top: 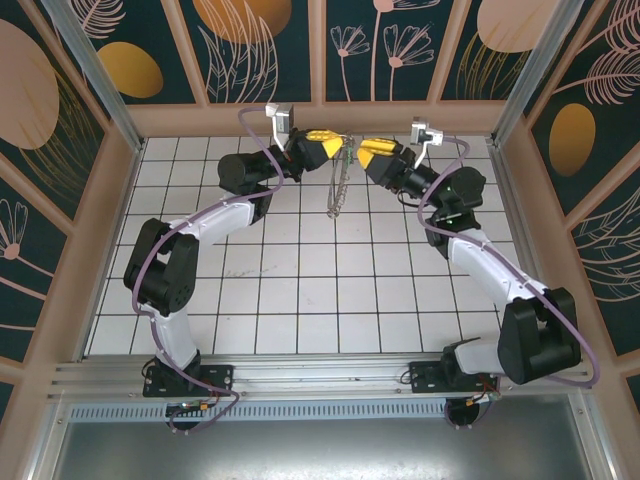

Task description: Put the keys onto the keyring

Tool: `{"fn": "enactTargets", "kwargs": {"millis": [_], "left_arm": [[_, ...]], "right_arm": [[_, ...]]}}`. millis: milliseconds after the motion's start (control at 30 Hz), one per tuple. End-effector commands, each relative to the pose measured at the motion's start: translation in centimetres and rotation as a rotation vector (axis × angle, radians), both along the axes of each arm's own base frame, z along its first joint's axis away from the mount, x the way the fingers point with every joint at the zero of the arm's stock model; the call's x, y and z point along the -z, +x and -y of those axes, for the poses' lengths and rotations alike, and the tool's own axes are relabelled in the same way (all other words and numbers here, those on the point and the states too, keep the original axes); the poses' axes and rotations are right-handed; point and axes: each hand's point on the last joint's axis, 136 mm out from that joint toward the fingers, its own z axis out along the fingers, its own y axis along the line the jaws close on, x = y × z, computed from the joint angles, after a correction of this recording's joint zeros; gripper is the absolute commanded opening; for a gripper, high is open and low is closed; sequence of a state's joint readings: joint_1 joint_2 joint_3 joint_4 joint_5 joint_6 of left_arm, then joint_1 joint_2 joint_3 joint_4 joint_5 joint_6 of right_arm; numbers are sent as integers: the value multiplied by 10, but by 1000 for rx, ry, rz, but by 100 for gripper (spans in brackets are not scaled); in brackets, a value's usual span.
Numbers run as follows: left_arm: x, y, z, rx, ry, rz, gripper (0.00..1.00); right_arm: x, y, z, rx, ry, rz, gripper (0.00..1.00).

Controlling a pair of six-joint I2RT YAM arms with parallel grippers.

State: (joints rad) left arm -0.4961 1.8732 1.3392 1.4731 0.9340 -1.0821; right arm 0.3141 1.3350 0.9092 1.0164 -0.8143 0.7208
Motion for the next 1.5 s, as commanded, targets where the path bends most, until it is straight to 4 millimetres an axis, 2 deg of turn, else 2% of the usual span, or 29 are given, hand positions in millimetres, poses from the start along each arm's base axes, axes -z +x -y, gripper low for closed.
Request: {"fn": "enactTargets", "kwargs": {"millis": [0, 367, 467, 667, 1033, 1467], "left_arm": [[-17, -10, -4, 2, -36, 71, 0], [-16, -11, -2, 9, -30, 68, 0], [-15, -11, -1, 11, -28, 67, 0], [-15, -11, 0, 12, -25, 66, 0], [-17, -11, 0, 1, -27, 69, 0], [-22, -12, -1, -10, -21, 84, 0]], "right_arm": [[-23, -14, -6, -48, 14, 103, 41], [-22, -14, -18, -99, -5, 113, 35], [-22, -14, -20, -114, -10, 115, 28], [-21, -18, -21, -131, -16, 123, 1], [-7, -20, -24, -145, -32, 88, 0], [25, -17, -27, -119, -125, 37, 0]]}}
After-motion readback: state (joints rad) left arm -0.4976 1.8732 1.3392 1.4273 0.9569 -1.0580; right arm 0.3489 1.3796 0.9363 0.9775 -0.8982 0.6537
